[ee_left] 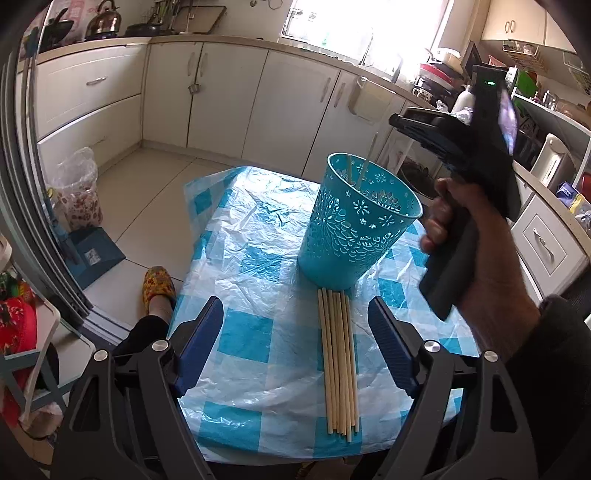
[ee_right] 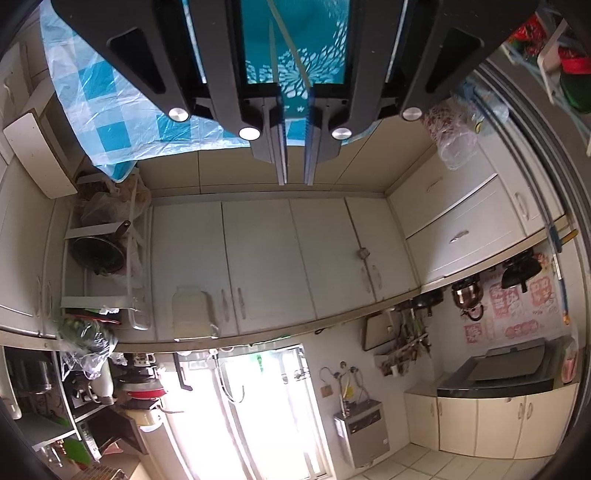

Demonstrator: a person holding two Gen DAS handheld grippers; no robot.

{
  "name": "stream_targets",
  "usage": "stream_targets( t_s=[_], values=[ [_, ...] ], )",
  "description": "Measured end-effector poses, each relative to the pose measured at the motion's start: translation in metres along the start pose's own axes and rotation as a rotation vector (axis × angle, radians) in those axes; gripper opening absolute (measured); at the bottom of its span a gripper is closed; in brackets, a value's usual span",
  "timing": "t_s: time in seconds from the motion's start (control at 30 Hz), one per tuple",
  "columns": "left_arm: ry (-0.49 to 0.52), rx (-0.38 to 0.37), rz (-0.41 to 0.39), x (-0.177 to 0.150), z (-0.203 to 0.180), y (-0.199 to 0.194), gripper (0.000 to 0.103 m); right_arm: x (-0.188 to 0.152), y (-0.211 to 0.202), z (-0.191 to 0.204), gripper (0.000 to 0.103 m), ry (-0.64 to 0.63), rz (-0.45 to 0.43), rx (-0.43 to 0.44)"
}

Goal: Organize utensils
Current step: 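Carry the chopstick over the basket and release it from the right tool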

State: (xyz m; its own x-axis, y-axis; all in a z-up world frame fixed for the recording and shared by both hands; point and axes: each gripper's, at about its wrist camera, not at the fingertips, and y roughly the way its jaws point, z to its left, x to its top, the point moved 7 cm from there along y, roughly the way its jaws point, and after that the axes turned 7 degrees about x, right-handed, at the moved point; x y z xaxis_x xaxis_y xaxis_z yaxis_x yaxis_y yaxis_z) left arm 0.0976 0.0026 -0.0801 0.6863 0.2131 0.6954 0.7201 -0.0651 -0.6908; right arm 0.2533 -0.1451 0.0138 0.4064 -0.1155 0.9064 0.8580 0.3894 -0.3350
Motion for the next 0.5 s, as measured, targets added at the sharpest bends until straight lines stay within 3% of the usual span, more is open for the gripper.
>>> stream_targets(
  t_s=[0.13, 0.3, 0.37, 0.5],
  values=[
    [-0.003, 0.003, -0.007, 0.001, 0.0, -0.004, 0.078, 0.02, -0.037, 0.003, 0.022, 0.004, -0.069, 0.024],
    [0.003, 0.009, 0.001, -0.003, -0.002, -0.006, 0.079, 0.022, -0.101, 0.001, 0.025, 0.001, -0.147, 0.016],
    [0.005, 0.011, 0.002, -0.004, -0.003, -0.007, 0.079, 0.006, -0.113, -0.001, 0.025, -0.004, -0.126, 0.004],
    [0.017, 0.015, -0.001, -0.007, -0.006, -0.013, 0.079, -0.055, -0.115, -0.006, 0.026, 0.022, 0.011, -0.018]
  ],
)
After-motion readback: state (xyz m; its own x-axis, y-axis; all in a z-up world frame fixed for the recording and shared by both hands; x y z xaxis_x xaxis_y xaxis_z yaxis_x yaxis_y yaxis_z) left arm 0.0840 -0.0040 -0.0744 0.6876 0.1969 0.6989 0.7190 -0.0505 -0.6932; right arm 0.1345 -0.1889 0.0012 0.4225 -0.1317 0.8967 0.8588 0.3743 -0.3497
